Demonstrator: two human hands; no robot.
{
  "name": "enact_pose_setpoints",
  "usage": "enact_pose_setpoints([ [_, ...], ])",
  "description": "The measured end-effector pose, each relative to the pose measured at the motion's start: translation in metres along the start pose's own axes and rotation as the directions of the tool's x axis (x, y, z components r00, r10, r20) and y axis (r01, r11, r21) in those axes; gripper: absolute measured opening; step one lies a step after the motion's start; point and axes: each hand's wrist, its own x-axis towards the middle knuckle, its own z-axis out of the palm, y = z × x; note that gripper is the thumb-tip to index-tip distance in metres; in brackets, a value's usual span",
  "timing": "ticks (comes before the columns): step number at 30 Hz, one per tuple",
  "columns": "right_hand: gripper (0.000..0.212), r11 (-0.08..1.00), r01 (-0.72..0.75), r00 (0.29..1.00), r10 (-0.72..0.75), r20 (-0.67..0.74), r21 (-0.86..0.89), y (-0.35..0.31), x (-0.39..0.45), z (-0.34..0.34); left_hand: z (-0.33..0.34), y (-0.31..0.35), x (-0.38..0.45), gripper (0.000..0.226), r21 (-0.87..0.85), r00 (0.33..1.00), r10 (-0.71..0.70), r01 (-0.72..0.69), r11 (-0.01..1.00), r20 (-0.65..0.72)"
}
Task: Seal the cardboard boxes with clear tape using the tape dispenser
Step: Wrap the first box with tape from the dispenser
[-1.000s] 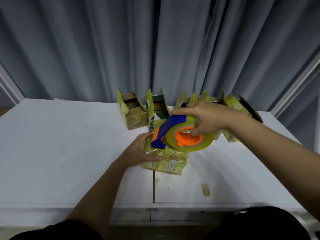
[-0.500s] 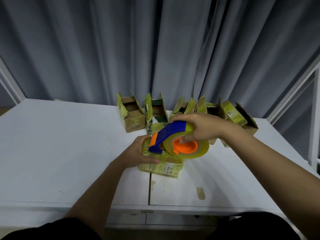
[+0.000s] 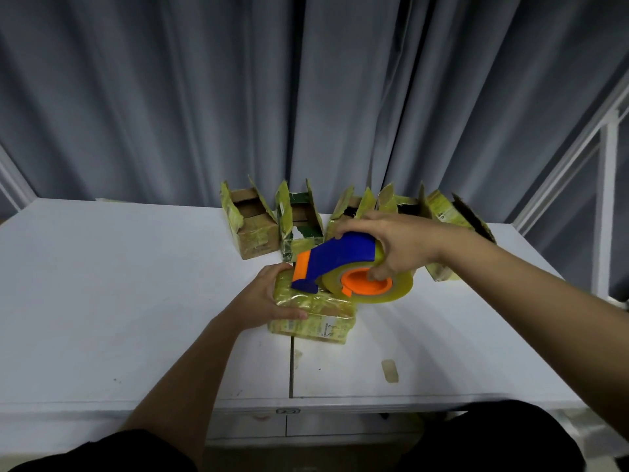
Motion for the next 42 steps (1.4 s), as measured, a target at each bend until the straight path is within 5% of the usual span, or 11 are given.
enact_pose_setpoints([
  [14, 0.079, 0.995, -0.070, 0.991, 0.061, -0.116, -0.071, 0.025, -0.032, 0.014, -0.004, 0.004, 0.003, 0.118, 0.038, 0.997, -0.056, 0.053, 0.998, 0.059],
  [20, 0.080, 0.986, -0.050, 0.998, 0.042, -0.051, -0.160, 0.029, -0.033, 0.031, -0.009, 0.009, 0.006, 0.104, 0.165, 0.991, -0.057, 0.036, 0.986, 0.125],
  [28, 0.086, 0.995, -0.089, 0.989, 0.084, -0.120, -0.040, 0.046, -0.046, 0.049, -0.009, 0.012, 0.006, 0.097, 0.206, 0.994, -0.048, 0.027, 0.978, 0.097],
  [35, 0.082, 0.983, -0.162, 0.962, 0.176, -0.209, 0.082, 0.072, -0.073, 0.081, -0.011, 0.015, 0.008, 0.118, 0.183, 0.993, -0.056, 0.036, 0.982, 0.106],
  [42, 0.078, 0.966, -0.120, 0.957, 0.174, -0.232, 0.230, 0.073, -0.071, 0.092, -0.013, 0.035, 0.015, 0.113, 0.583, 0.991, -0.039, -0.042, 0.812, 0.127],
])
